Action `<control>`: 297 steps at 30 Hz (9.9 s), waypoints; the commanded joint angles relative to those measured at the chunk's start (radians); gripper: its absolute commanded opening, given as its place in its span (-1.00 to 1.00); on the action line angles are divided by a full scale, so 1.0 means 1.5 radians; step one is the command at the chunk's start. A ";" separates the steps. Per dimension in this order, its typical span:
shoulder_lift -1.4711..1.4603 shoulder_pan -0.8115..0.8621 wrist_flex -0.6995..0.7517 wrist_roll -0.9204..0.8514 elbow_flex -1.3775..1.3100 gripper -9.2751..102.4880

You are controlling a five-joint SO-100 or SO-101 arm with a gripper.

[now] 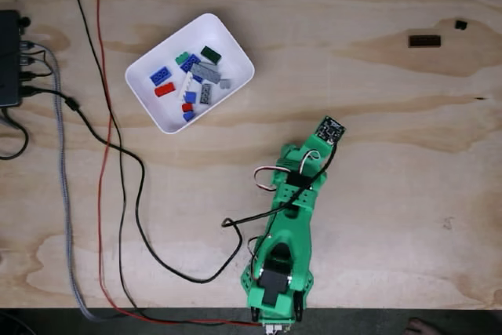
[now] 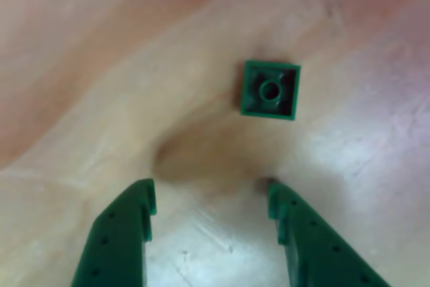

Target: Put all lego bricks in the bin.

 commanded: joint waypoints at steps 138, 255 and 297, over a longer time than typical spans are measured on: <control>0.291 -0.093 0.242 -0.127 -0.082 -0.51; -0.329 0.107 -0.510 -0.161 -0.164 -0.47; 0.187 -0.342 0.309 0.109 -0.376 -0.84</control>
